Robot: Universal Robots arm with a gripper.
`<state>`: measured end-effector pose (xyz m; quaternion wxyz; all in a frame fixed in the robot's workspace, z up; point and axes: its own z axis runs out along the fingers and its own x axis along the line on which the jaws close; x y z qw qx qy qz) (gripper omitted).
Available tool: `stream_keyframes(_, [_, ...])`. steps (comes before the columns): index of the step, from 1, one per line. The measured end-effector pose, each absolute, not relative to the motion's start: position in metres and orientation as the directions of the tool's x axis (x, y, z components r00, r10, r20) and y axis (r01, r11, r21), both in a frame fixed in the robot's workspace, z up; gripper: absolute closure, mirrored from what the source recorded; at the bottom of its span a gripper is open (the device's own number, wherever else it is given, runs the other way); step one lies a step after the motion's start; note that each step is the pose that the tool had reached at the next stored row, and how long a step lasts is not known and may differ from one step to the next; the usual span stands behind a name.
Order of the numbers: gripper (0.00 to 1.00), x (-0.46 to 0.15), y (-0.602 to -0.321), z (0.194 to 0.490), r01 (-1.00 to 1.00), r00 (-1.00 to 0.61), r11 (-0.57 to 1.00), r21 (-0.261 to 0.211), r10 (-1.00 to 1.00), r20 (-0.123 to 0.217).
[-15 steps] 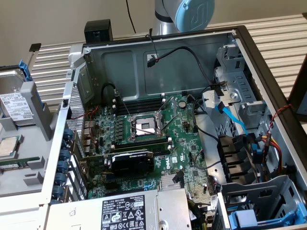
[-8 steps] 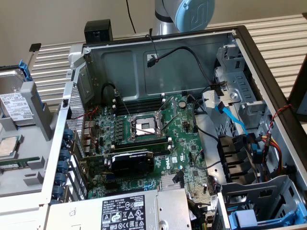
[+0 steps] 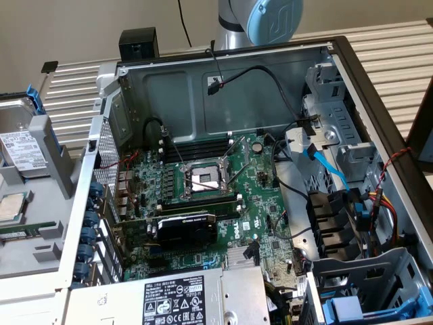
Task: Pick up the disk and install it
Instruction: 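Pick up the disk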
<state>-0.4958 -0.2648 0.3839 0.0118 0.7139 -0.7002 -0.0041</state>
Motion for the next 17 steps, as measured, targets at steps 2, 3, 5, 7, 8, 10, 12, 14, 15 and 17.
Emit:
stream_keyframes(2, [0.47,-0.496,-0.265,0.384,-1.000,0.020,-0.019,0.023,-1.000,0.011])
stream_keyframes(3, [0.47,-0.496,-0.265,0.384,-1.000,0.020,-0.019,0.023,-1.000,0.011])
stream_keyframes(5, [0.41,-0.496,-0.265,0.384,-1.000,0.020,-0.019,0.023,-1.000,0.011])
stream_keyframes(7, [0.34,-0.496,-0.265,0.383,-1.000,0.020,-0.019,0.023,-1.000,0.011])
stream_keyframes(8, [0.34,-0.496,-0.265,0.381,-1.000,0.020,-0.019,0.023,-1.000,0.011])
stream_keyframes(10, [0.34,-0.496,-0.265,0.378,-1.000,0.020,-0.019,0.023,-1.000,0.011])
stream_keyframes(12, [0.34,-0.496,-0.265,0.374,-1.000,0.020,-0.019,0.023,-1.000,0.011])
stream_keyframes(14, [0.34,-0.496,-0.265,0.371,-1.000,0.020,-0.019,0.023,-1.000,0.011])
stream_keyframes(15, [0.34,-0.496,-0.265,0.369,-1.000,0.019,-0.019,0.024,-1.000,0.011])
stream_keyframes(17, [0.34,-0.496,-0.266,0.365,-0.999,0.020,-0.020,0.028,-1.000,0.011])
